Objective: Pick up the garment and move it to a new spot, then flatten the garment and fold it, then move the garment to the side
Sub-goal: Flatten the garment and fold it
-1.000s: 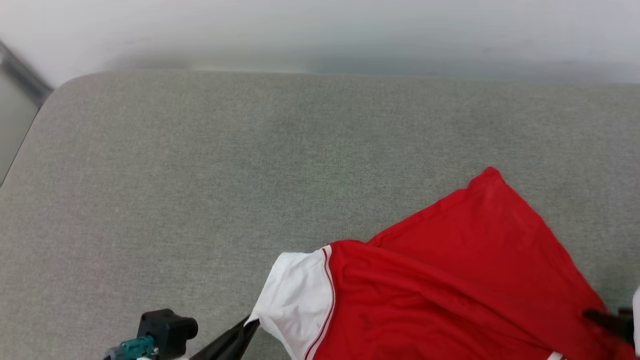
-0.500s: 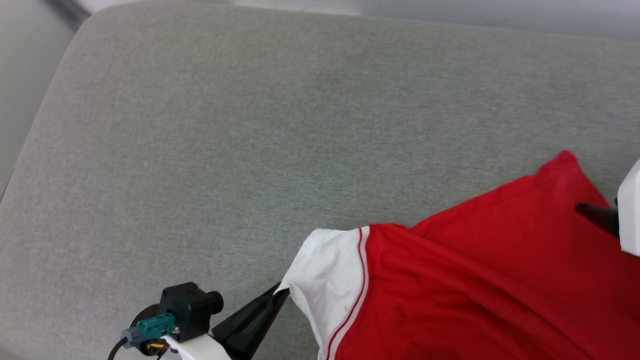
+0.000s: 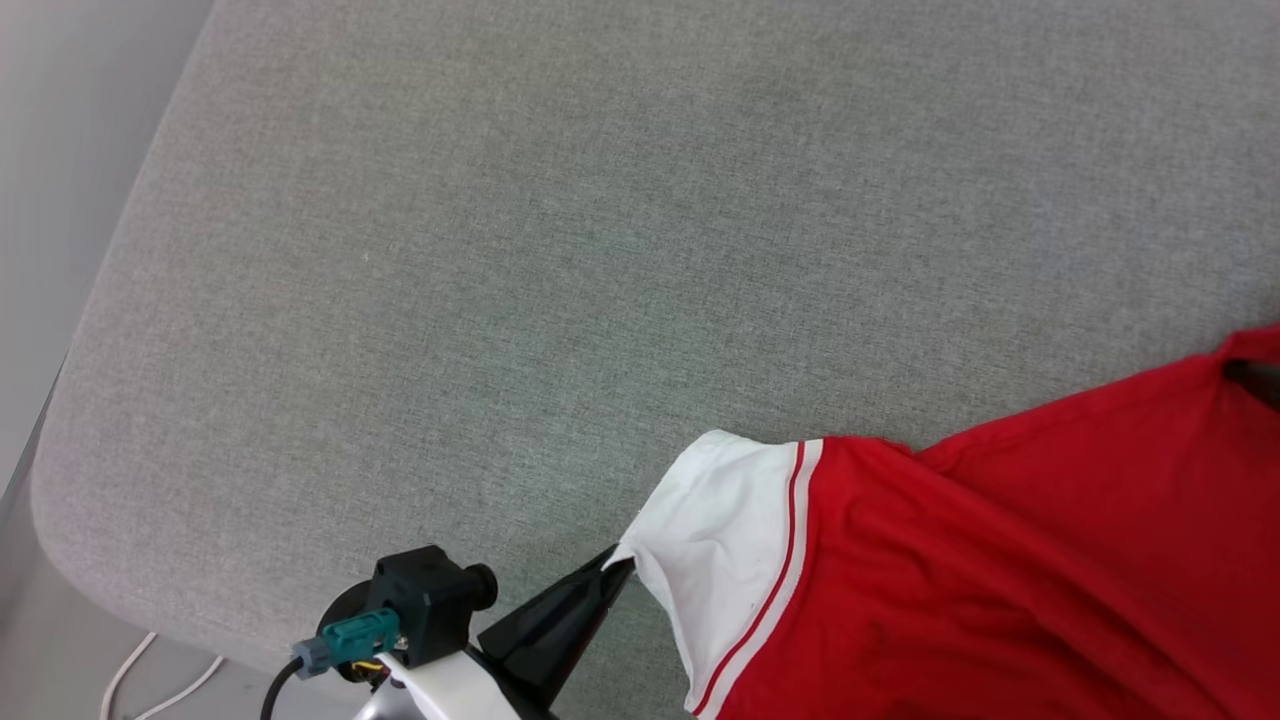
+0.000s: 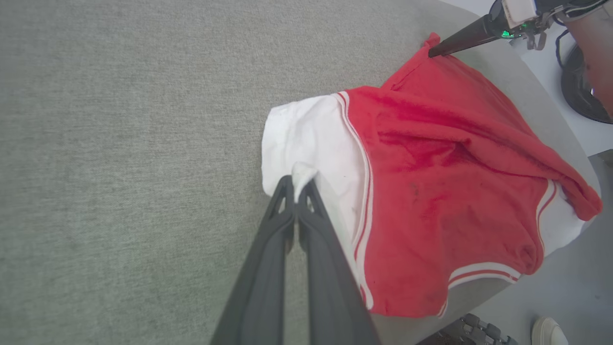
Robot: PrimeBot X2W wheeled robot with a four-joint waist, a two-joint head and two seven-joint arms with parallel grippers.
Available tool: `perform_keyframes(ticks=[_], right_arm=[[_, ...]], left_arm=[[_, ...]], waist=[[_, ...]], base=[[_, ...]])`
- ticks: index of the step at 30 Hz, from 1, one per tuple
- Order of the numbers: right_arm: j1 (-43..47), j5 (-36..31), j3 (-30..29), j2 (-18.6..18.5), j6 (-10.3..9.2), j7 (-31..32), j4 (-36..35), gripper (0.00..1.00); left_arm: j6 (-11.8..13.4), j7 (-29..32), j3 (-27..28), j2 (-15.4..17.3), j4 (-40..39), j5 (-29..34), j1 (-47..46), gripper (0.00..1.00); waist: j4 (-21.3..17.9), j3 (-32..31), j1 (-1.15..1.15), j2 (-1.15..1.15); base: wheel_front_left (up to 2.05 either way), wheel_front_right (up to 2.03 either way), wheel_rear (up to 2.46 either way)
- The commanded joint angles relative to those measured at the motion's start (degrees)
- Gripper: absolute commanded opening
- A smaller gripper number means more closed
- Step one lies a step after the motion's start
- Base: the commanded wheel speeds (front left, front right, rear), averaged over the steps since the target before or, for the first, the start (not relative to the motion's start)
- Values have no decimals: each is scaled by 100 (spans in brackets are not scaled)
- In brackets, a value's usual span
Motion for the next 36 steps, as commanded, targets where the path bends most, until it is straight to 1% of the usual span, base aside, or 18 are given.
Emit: perform_keyframes(ticks=[1, 3, 4, 5, 7, 14, 19, 25, 29, 32, 36], right_arm=[[118, -27, 78, 114, -2, -23, 284, 100], [198, -25, 143, 132, -1, 16, 450, 100], [248, -1, 165, 135, -2, 54, 519, 93], [282, 20, 158, 140, -2, 59, 576, 44], [367, 43, 206, 114, -2, 59, 673, 0], [282, 171, 305, -81, -2, -365, 764, 0], [69, 361, 379, -192, -2, -876, 801, 0], [-98, 682, 514, -316, -2, -1545, 827, 0], [-177, 893, 534, -378, -2, -1942, 708, 0], [-196, 1101, 505, -312, -2, -2130, 532, 0], [-95, 1251, 538, -377, -2, -2260, 171, 0]], left_arm=[[-46, -39, -26, -69, 35, 14, -106, 0], [-74, -39, -55, -81, 90, 25, -129, 0], [-93, -42, -66, -95, 113, 26, -148, 0], [-116, -40, -74, -111, 136, 31, -176, 0], [-134, -58, -77, -134, 184, 36, -226, 0], [-177, -117, -71, -146, 293, 22, -235, 0], [-92, -191, 20, -70, 287, 32, -190, 0], [19, -283, 181, 5, 208, -30, -105, 0], [97, -393, 300, 69, 60, 33, -131, 0], [201, -473, 443, 140, -86, 95, -190, 0], [376, -522, 701, 267, -321, 131, -256, 0]], waist=[[67, 80, -1, 0], [96, 109, -1, 0], [111, 120, -1, 0], [123, 129, -1, 0], [139, 127, -1, 0], [73, -27, -1, 0], [-81, -348, -1, 0], [-389, -904, -1, 0], [-638, -1260, -1, 0], [-828, -1516, -1, 0], [-1073, -1788, -1, 0]], base=[[0, 0, 0], [0, 0, 0], [0, 0, 0], [0, 0, 0], [0, 0, 0], [0, 0, 0], [0, 0, 0], [0, 0, 0], [0, 0, 0], [0, 0, 0], [0, 0, 0]])
